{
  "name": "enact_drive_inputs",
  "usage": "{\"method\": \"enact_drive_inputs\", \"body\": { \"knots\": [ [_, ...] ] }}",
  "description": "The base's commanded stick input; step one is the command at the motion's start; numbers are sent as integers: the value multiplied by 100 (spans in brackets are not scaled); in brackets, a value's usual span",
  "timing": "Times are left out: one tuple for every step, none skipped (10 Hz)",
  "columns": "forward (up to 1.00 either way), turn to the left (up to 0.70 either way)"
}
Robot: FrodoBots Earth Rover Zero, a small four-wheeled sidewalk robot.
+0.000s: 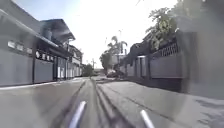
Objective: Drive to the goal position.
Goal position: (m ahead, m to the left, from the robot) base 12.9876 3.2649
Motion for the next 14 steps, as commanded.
{"method": "enact_drive_inputs", "body": {
  "knots": [
    [85, 0],
    [85, 0],
    [85, 0],
    [85, 0],
    [85, 0],
    [85, 0],
    [85, 0],
    [85, 0],
    [85, 0],
    [85, 0],
    [85, 0],
    [85, 0],
    [85, 0],
    [85, 0]
  ]
}}
